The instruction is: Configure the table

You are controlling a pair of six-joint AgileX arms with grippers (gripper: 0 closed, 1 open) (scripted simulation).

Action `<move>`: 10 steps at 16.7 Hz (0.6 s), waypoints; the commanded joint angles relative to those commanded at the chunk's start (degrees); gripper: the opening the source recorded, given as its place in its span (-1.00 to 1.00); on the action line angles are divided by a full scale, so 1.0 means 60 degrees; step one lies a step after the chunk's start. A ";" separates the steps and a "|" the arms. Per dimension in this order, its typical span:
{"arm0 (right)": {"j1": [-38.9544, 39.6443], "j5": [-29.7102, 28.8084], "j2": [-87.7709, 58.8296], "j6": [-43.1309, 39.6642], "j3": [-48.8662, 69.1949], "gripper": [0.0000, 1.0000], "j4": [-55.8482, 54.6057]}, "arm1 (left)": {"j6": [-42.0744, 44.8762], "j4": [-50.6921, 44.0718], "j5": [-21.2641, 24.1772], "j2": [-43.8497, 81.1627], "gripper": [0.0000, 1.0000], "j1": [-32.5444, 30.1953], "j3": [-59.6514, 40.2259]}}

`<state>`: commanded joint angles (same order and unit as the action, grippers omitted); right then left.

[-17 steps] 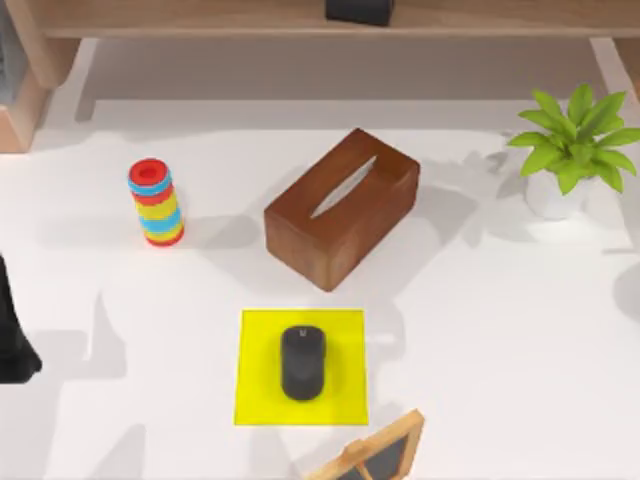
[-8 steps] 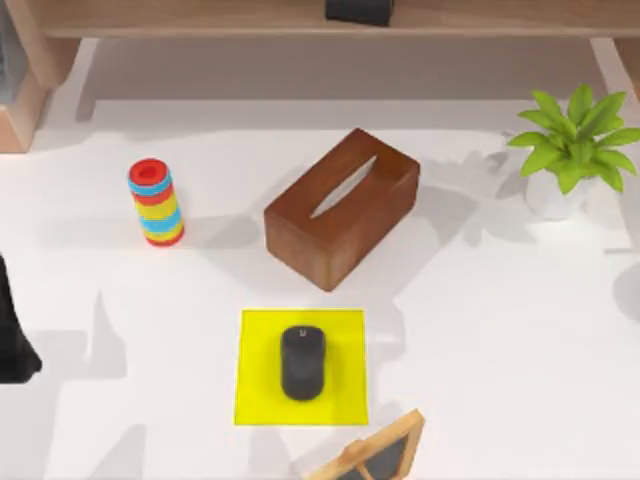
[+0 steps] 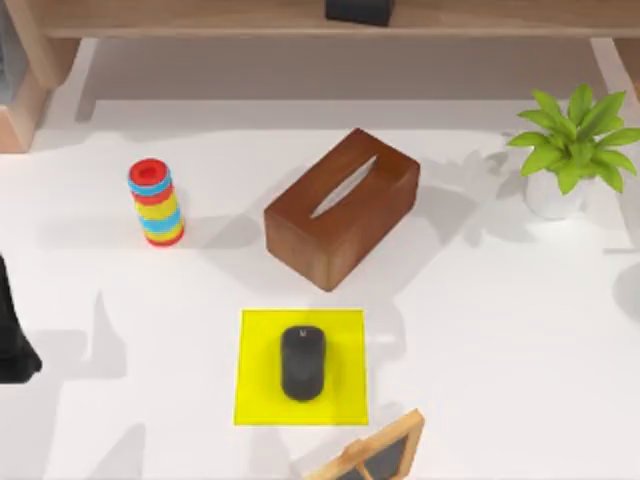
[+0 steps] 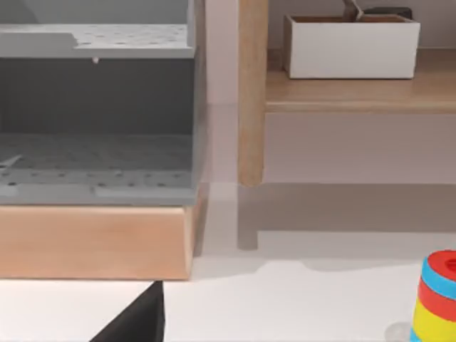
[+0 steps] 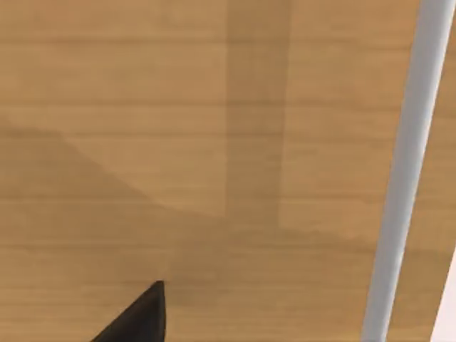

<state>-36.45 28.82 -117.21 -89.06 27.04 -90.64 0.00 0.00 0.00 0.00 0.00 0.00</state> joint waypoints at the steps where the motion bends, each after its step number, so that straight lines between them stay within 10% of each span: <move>1: 0.0000 0.0000 0.0000 0.0000 0.0000 0.70 0.0000 | 0.0000 0.0000 0.0000 0.0000 1.00 0.0000 0.0000; 10: 0.0000 0.0000 0.0000 0.0000 0.0000 -0.66 0.0000 | 0.0000 0.0000 0.0000 0.0000 1.00 0.0000 0.0000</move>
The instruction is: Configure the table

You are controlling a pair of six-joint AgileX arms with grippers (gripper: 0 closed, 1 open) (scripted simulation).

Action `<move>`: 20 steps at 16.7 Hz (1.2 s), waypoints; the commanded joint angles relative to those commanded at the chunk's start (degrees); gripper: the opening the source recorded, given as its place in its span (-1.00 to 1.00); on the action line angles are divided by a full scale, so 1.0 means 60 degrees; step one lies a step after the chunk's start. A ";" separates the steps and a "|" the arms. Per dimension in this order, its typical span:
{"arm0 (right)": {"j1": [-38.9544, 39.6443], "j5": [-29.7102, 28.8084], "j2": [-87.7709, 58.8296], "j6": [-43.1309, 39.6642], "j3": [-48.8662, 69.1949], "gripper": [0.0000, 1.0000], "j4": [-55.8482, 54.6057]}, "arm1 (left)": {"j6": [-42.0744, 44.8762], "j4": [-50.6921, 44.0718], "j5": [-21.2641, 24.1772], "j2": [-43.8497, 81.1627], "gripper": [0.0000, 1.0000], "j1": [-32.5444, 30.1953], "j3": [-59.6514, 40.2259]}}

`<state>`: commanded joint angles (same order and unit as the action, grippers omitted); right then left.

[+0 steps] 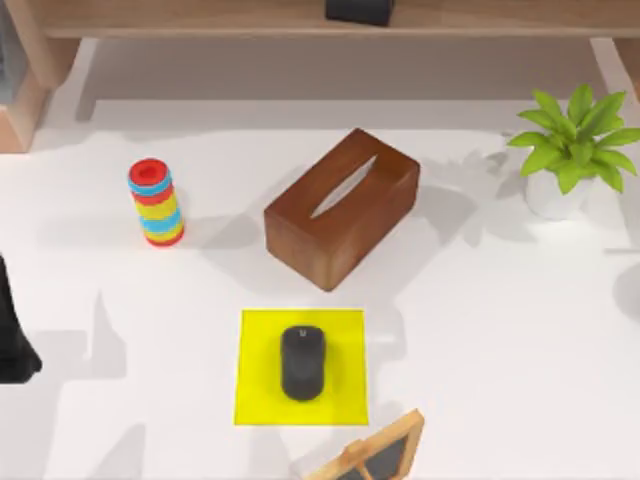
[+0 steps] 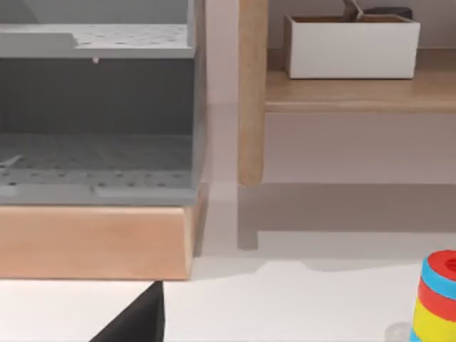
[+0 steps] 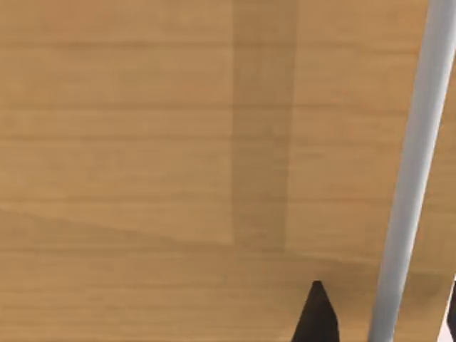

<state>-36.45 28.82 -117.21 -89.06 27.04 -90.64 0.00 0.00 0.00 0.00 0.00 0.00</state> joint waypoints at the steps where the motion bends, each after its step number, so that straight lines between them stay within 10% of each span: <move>1: 0.0000 0.0000 0.0000 0.0000 0.0000 -0.81 0.0000 | 0.0000 0.0000 0.0000 0.0000 1.00 0.0000 0.0000; 20: 0.1006 -0.1031 -0.0770 0.0007 0.2059 -1.00 0.1342 | 0.0000 0.0000 0.0000 0.0000 1.00 0.0000 0.0000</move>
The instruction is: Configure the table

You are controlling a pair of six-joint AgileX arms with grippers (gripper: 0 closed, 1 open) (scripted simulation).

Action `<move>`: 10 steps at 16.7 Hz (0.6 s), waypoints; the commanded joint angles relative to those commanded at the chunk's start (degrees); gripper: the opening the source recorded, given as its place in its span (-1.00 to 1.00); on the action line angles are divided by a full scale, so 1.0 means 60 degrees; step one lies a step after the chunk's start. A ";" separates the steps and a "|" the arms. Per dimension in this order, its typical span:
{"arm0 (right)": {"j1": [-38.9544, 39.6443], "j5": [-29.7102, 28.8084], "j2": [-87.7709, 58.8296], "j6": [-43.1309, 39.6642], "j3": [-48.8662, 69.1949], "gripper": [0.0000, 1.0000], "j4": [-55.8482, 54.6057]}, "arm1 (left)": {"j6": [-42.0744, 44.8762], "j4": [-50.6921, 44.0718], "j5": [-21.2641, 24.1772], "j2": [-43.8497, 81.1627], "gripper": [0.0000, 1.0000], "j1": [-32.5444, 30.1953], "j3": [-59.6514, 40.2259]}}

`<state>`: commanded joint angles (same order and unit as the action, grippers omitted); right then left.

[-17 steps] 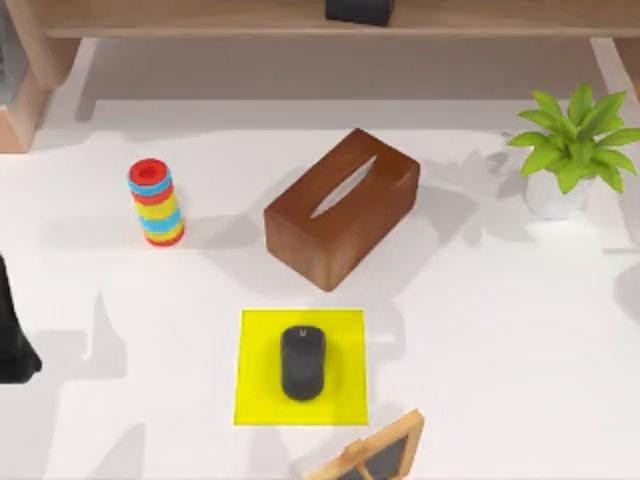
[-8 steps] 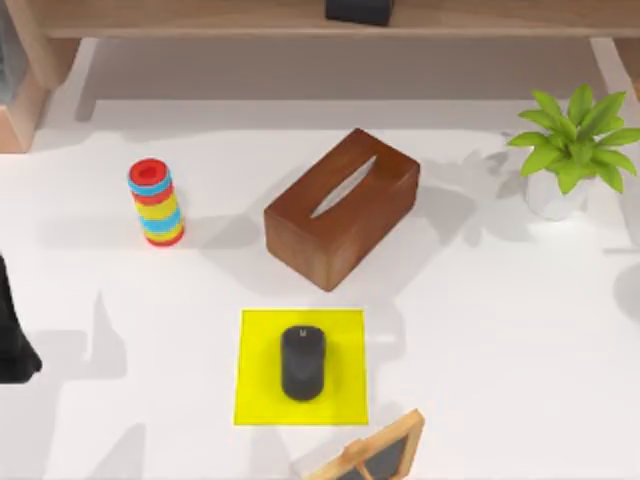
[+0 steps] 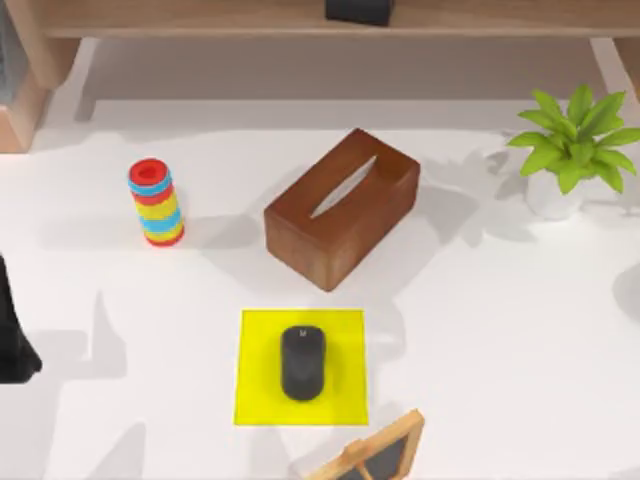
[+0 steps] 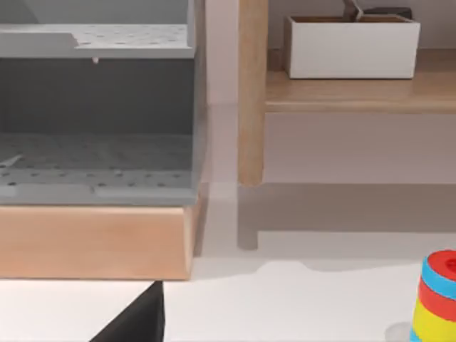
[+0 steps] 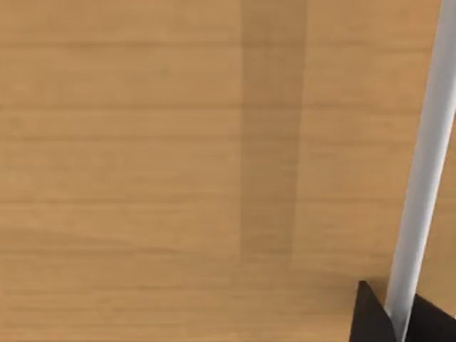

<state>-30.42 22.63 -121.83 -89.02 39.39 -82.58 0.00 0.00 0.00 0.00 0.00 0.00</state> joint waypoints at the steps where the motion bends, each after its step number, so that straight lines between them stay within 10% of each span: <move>1: 0.0046 -0.0052 -0.0034 0.0003 0.0083 -1.00 0.0065 | 0.0000 0.0000 0.0000 0.0000 1.00 0.0000 0.0000; 10: 0.0481 -0.0479 -0.0644 -0.0018 0.1533 -1.00 0.0893 | 0.0000 0.0000 0.0000 0.0000 1.00 0.0000 0.0000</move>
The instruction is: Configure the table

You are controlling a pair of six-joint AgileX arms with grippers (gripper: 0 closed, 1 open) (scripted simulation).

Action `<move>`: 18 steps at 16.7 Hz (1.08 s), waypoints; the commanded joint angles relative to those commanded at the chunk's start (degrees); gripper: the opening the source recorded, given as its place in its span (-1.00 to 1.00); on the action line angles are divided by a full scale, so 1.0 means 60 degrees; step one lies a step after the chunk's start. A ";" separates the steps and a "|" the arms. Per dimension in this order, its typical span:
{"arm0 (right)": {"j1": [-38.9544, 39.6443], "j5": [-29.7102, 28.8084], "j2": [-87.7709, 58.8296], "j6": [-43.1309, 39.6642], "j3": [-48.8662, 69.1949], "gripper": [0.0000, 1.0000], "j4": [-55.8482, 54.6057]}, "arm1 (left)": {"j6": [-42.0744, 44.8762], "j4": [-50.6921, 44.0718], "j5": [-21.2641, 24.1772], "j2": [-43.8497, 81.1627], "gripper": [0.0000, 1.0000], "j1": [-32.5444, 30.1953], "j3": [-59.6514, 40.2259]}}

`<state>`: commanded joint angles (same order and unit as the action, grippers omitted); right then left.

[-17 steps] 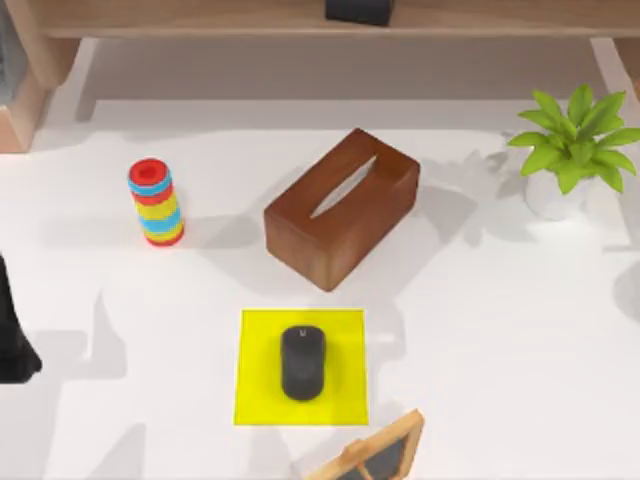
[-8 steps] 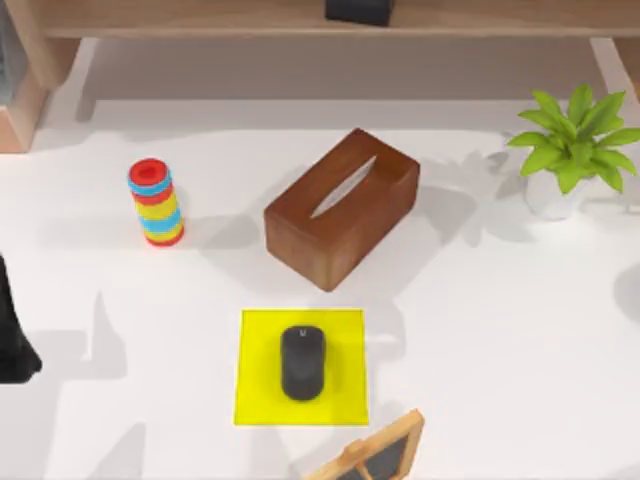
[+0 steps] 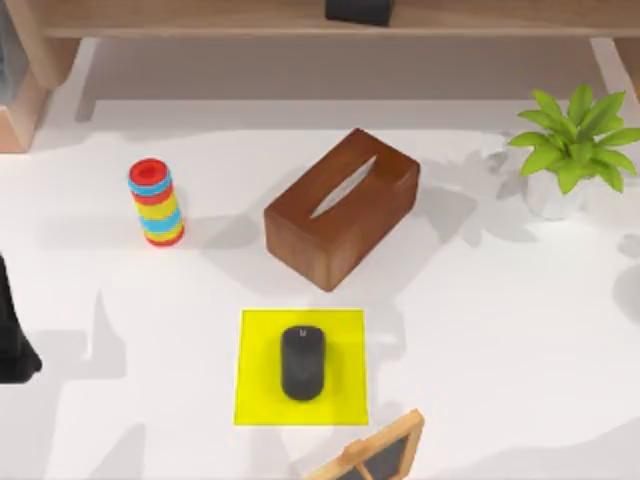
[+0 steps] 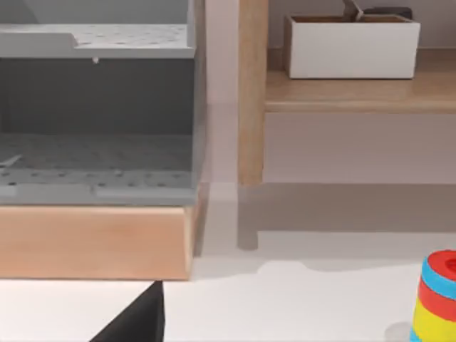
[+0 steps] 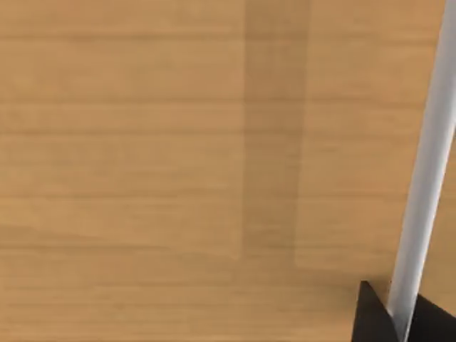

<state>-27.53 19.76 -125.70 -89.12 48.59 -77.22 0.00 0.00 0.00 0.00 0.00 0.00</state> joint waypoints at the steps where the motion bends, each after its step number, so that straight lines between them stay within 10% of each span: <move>1: 0.0109 -0.0117 -0.0135 0.0000 0.0377 -1.00 0.0203 | 0.0000 0.0000 0.0000 0.0000 1.00 0.0000 0.0000; 18: 0.0827 -0.0897 -0.1561 0.0041 0.3592 -1.00 0.2107 | 0.0000 0.0000 0.0000 0.0000 1.00 0.0000 0.0000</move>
<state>-22.57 14.38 -135.06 -88.88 70.14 -64.58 0.00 0.00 0.00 0.00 0.00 0.00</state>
